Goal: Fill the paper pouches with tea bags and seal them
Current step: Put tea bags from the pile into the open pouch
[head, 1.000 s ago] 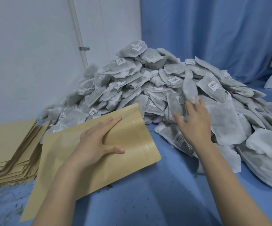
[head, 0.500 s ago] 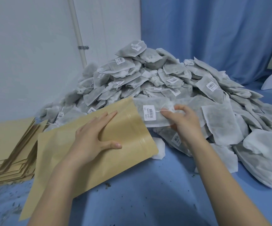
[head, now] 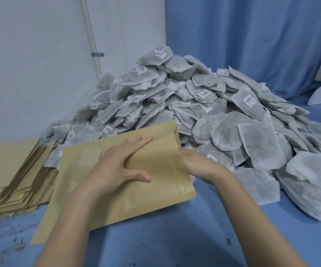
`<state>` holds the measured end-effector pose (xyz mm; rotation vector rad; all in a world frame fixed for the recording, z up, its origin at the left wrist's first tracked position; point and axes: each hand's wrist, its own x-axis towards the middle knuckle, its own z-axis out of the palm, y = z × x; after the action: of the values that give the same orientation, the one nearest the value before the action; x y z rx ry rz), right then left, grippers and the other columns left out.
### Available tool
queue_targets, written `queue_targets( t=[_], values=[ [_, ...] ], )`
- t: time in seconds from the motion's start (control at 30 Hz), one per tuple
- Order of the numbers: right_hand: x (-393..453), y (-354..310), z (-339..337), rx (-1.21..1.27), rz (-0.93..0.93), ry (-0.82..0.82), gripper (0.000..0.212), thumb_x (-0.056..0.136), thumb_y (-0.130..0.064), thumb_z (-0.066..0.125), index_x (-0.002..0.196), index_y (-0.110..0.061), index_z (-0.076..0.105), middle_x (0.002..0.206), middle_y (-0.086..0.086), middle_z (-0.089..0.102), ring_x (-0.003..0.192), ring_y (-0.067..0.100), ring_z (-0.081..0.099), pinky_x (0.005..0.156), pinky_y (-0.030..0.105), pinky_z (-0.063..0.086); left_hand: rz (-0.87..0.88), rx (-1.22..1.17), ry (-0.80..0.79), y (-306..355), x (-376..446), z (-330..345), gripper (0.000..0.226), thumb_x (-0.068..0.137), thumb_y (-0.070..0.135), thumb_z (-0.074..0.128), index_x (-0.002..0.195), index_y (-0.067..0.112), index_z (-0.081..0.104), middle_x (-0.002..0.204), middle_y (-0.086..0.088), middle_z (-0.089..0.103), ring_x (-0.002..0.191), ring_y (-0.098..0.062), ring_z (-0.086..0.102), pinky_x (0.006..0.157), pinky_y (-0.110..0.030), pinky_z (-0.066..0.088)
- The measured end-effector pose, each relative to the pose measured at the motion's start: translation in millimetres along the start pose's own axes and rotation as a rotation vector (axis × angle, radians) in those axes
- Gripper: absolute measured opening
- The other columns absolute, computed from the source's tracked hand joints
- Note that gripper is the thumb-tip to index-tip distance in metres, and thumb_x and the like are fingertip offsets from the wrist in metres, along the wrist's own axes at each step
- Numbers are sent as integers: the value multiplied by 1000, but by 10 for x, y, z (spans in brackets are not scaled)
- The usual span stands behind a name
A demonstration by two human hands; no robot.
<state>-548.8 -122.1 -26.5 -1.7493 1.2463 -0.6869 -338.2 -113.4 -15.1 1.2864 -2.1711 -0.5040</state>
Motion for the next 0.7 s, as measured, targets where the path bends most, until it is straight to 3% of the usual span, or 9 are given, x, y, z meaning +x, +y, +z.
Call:
queue_targets(
  t=[0.03, 0.1, 0.2, 0.3, 0.43, 0.5, 0.57, 0.63, 0.7],
  values=[
    [-19, 10, 2, 9, 32, -51, 28, 76, -35, 45, 66, -20, 66, 66, -3, 60, 60, 1, 47, 69, 14, 49, 4, -7, -1, -16, -1, 4, 86, 52, 53, 76, 125, 64, 33, 145, 26, 35, 137, -1, 27, 116, -39, 18],
    [-18, 56, 9, 158, 41, -139, 33, 85, -32, 48, 59, -35, 67, 59, -21, 61, 57, -3, 54, 57, 12, 44, 13, -18, -9, -49, -1, 10, 85, 55, 44, 82, 122, 66, 35, 143, 28, 37, 133, 4, 30, 116, -36, 19],
    [13, 114, 77, 383, 78, -218, 12, 79, -31, 58, 82, -30, 69, 80, -14, 71, 76, 5, 66, 74, 23, 52, 14, -30, -50, -69, 1, 41, 86, 55, 40, 84, 122, 69, 38, 142, 31, 36, 134, 2, 28, 116, -33, 19],
    [44, 132, 101, 344, 44, -262, 17, 76, -34, 58, 86, -35, 72, 90, -13, 72, 86, 6, 67, 81, 25, 52, 15, -46, -83, -79, -2, 48, 85, 57, 37, 85, 118, 74, 37, 137, 35, 36, 132, 6, 29, 114, -25, 21],
    [95, 162, -92, 438, -196, 344, 23, 88, -6, 53, 89, -20, 72, 85, 1, 71, 79, 16, 64, 72, 20, 50, 13, -15, 4, -98, 4, 7, 83, 57, 42, 82, 119, 69, 34, 143, 26, 37, 134, 1, 30, 115, -32, 22],
    [107, 271, -181, 73, -146, 592, 20, 86, -9, 54, 91, -21, 68, 82, -11, 67, 75, 6, 58, 67, 9, 42, 6, -34, 37, -112, 8, -8, 83, 54, 46, 80, 121, 67, 36, 143, 25, 38, 134, 0, 31, 115, -32, 23],
    [101, 379, -216, -369, 18, 387, 24, 85, -25, 57, 108, -23, 62, 102, -10, 63, 90, 5, 57, 76, 11, 40, 4, -41, 39, -135, 11, -6, 84, 56, 42, 82, 122, 66, 37, 141, 27, 40, 132, 2, 32, 113, -27, 24],
    [100, 473, -199, -518, 212, 65, 47, 82, -39, 60, 126, -25, 52, 125, -3, 53, 110, 14, 52, 92, 25, 41, 14, -73, 22, -176, 13, 10, 84, 59, 33, 84, 122, 66, 39, 133, 37, 41, 124, 14, 35, 104, -10, 26],
    [101, 500, -139, -592, 228, 0, 59, 75, -42, 66, 130, -30, 48, 129, -1, 48, 115, 19, 50, 92, 30, 43, 21, -106, 6, -211, 18, 34, 81, 62, 28, 85, 118, 67, 41, 120, 51, 41, 112, 30, 32, 88, 6, 24]
  ],
)
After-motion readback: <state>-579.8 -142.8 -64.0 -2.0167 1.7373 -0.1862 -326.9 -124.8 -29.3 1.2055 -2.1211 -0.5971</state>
